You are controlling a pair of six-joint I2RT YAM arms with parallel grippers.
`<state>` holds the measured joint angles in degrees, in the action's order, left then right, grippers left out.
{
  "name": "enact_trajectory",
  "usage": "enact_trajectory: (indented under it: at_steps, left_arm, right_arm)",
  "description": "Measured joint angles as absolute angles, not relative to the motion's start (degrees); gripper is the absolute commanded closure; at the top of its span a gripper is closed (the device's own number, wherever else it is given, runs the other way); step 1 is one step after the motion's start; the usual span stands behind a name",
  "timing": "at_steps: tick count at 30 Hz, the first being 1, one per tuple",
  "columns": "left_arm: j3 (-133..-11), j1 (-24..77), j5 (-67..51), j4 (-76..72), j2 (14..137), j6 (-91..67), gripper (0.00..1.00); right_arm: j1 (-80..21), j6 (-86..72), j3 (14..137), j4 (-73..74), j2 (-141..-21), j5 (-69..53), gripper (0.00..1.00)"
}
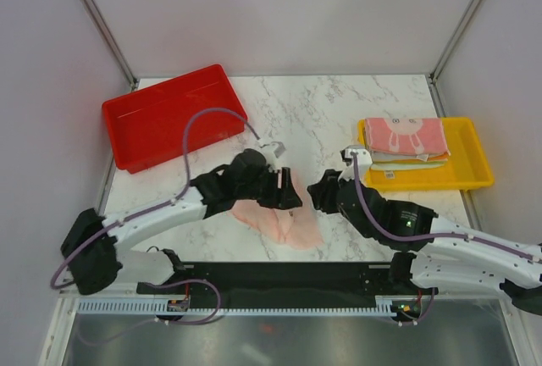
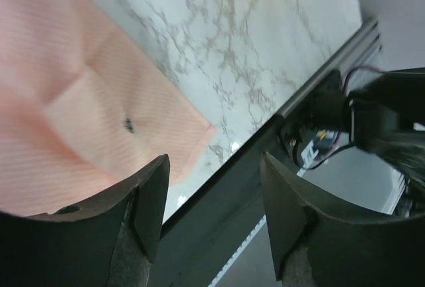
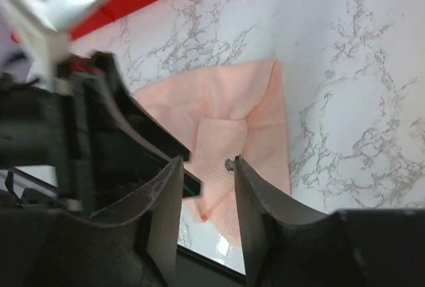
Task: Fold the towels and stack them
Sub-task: Flatten out the crumpled towel
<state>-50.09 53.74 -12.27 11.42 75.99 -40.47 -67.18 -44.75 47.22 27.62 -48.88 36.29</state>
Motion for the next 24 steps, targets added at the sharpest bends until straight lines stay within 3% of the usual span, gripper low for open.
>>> enact_trajectory:
  at_steps: [6,14,22,24]
  left_arm:
    - [-46.0,46.9,-3.4,21.0,53.4,-42.3,0.34]
    - [-38.9,46.7,8.3,35.6,47.1,-47.8,0.34]
    - [-37.8,46.1,11.6,38.7,43.8,-48.2,0.33]
    - [-37.8,46.0,11.7,38.9,43.8,-48.2,0.33]
  right_arm:
    - [-60.8,-42.9,51.7,25.6,-63.3,27.8,0.47]
    - [-57.3,-47.3,58.2,25.5,-83.4,18.2,0.43]
    - [-58.6,-50.8,62.3,24.8,-94.4,15.3,0.51]
    - [-58.8,-51.4,62.4,24.9,-96.3,15.4,0.63]
